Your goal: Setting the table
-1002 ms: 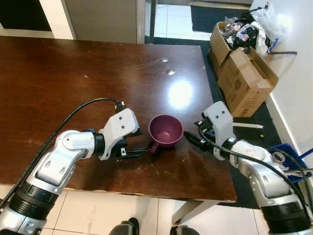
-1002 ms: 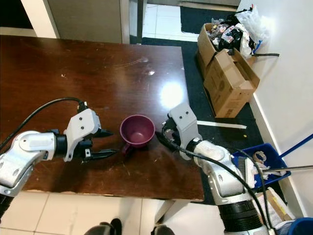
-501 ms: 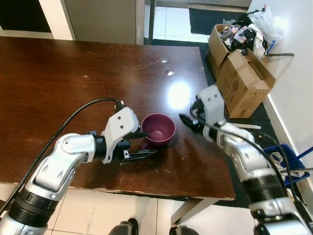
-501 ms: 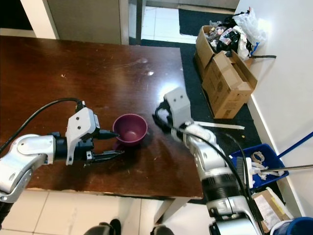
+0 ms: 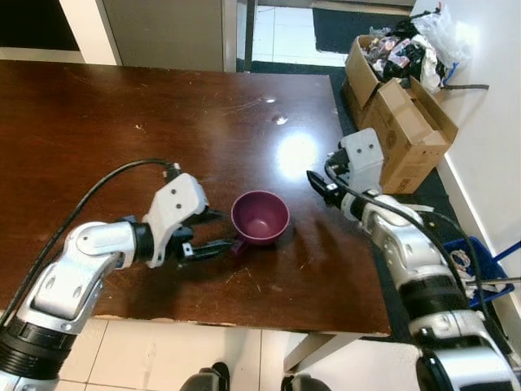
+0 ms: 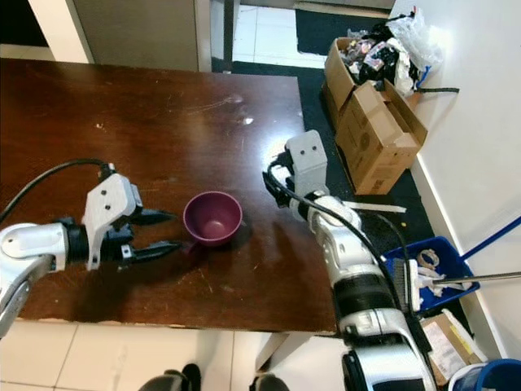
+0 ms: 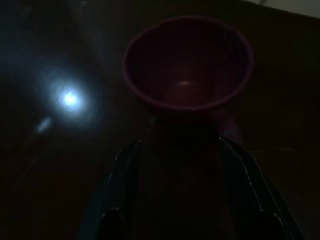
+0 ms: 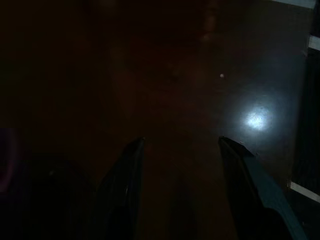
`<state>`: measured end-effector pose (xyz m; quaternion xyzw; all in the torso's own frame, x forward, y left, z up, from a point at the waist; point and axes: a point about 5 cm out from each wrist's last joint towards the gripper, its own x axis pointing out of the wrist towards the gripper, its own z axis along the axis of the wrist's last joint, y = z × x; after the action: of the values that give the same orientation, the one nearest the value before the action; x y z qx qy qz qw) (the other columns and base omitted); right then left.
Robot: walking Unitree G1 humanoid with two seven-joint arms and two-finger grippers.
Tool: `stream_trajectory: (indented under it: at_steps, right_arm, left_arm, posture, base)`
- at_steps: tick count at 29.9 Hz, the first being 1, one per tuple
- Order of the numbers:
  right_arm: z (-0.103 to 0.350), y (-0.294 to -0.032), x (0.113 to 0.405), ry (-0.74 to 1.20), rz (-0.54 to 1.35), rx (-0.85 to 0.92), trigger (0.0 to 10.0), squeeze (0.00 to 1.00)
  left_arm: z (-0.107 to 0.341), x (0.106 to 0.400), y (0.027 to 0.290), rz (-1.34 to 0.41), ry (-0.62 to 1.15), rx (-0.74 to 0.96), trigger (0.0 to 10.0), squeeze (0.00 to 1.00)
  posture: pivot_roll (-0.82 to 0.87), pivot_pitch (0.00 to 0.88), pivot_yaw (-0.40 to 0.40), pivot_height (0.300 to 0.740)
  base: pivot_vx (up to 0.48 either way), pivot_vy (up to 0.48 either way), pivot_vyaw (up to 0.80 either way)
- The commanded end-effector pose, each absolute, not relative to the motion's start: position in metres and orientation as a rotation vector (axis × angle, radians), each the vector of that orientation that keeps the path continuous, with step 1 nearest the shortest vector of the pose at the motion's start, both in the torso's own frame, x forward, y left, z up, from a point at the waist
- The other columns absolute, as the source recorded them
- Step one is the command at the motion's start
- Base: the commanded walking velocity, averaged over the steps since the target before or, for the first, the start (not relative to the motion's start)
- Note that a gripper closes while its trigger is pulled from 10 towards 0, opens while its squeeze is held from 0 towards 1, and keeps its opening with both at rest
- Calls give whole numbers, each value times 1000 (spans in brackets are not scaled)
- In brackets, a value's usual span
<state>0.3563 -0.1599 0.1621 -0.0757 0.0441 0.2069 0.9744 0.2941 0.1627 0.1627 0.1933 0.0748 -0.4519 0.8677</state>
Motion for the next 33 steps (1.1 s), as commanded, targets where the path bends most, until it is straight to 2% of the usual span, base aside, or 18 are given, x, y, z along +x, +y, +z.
stream_trajectory:
  at_steps: [1, 11, 12, 16, 20, 22, 33]
  right_arm:
    - [155, -152, 348, 104, 482, -144, 10000, 0]
    - [148, -147, 345, 107, 496, -126, 10000, 0]
    - [149, -144, 343, 106, 515, -117, 10000, 0]
    - [151, -142, 339, 120, 559, -116, 10000, 0]
    - [152, -139, 336, 127, 589, -116, 10000, 0]
    - [153, -133, 336, 127, 606, -94, 10000, 0]
    - [156, -125, 348, 112, 594, -42, 10000, 0]
  left_arm:
    - [147, 292, 160, -939, 178, 384, 10000, 0]
    - [131, 293, 141, -944, 177, 360, 10000, 0]
    - [126, 289, 128, -986, 173, 353, 10000, 0]
    - [121, 284, 116, -1045, 170, 358, 10000, 0]
    - [120, 278, 113, -1088, 180, 360, 10000, 0]
    - [121, 271, 108, -1167, 187, 369, 10000, 0]
    - [125, 272, 94, -1202, 164, 334, 10000, 0]
  posture:
    - [-26, 66, 23, 740]
    - [-35, 52, 10, 740]
    - [-38, 49, 8, 740]
    - [-40, 47, 5, 740]
    - [-42, 46, 6, 740]
    - [-41, 45, 6, 740]
    - [-39, 34, 13, 740]
  base:
    - [0, 0, 0]
    - [0, 0, 0]
    - [0, 0, 0]
    - [0, 0, 0]
    - [0, 0, 0]
    - [0, 0, 0]
    - [0, 0, 0]
